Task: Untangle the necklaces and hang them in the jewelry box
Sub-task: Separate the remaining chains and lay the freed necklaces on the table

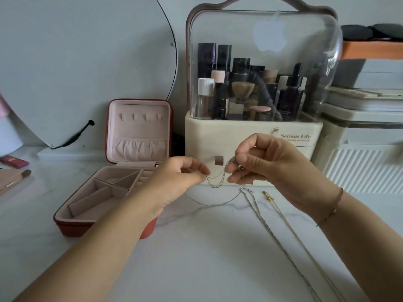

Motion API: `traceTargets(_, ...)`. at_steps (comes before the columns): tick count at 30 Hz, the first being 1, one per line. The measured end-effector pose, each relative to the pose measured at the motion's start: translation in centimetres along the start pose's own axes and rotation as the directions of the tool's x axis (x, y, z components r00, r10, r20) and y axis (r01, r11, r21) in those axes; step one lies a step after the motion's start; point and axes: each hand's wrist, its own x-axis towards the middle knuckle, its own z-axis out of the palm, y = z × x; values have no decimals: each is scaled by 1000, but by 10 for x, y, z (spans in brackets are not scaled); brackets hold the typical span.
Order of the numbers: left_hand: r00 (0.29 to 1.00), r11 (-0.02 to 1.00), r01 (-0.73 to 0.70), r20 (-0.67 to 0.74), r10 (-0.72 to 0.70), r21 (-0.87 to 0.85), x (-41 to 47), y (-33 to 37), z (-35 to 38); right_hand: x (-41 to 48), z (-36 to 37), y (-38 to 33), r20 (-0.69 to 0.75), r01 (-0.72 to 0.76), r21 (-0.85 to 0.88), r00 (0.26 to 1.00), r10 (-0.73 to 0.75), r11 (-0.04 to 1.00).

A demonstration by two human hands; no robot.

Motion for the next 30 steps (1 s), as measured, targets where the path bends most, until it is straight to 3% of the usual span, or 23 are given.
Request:
traceTargets(6,1000,996,-10,20,12,-84,-2,5,-1,0,5,1,-19,32,-200,999,-36,979)
traceTargets(12,999,897,-24,-34,10,-441,2,12,-7,-1,5,4,-55,47,-369,996,-72,928)
traceTargets(15,994,893,-58,-109,10,-446,3,13,-12,-1,3,3,-117,47,-444,987,-110,895)
traceTargets(24,967,957,-42,-254,-34,-286,3,11,-17,1,-14,-5,-369,192,-351,871,-324,916)
traceTargets(30,971,965,2,-231,-65,-264,4,8,-17,1,-15,-3,-423,263,-402,796,-433,877)
